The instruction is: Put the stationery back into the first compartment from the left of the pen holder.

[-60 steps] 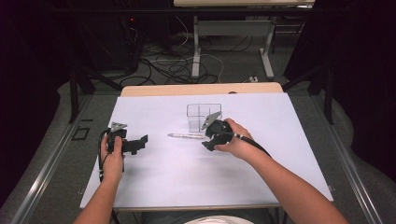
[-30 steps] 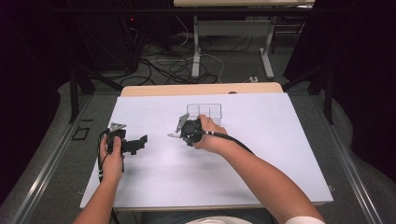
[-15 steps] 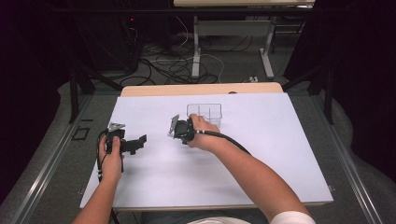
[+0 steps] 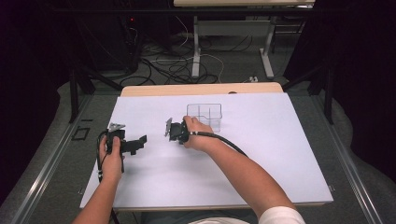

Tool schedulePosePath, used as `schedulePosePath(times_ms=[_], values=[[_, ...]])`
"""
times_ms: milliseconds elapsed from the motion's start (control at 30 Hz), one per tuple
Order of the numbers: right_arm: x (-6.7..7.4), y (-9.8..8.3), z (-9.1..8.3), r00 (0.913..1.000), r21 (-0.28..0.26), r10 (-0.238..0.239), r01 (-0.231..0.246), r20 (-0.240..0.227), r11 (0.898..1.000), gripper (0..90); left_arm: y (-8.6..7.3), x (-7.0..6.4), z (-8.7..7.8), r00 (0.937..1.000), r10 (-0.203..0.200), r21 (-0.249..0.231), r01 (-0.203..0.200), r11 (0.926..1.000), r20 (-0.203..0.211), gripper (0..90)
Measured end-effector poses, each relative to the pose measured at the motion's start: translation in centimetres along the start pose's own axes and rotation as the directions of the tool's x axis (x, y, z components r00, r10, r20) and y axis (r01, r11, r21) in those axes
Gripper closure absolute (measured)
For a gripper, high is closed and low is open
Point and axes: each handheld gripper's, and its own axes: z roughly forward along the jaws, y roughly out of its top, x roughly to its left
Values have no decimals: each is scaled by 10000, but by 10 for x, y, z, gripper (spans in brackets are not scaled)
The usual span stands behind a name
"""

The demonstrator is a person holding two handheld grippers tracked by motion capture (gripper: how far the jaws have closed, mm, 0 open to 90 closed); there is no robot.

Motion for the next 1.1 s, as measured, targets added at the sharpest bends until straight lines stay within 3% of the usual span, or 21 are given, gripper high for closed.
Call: schedulePosePath(times_ms=[333, 567, 1100], values=[[0, 2, 13, 10000, 303, 17, -15, -75, 9995, 727, 0, 1, 0, 10000, -68, -30, 68, 10000, 27, 12], [-1, 3, 15, 9998, 383, 169, -164, -109, 9991, 752, 0, 1, 1, 10000, -48, -14, 48, 10000, 16, 12], [3, 8, 16, 10000, 676, -62, 57, 66, 9977, 796, -1, 1, 2, 10000, -58, 4, 58, 10000, 20, 12]])
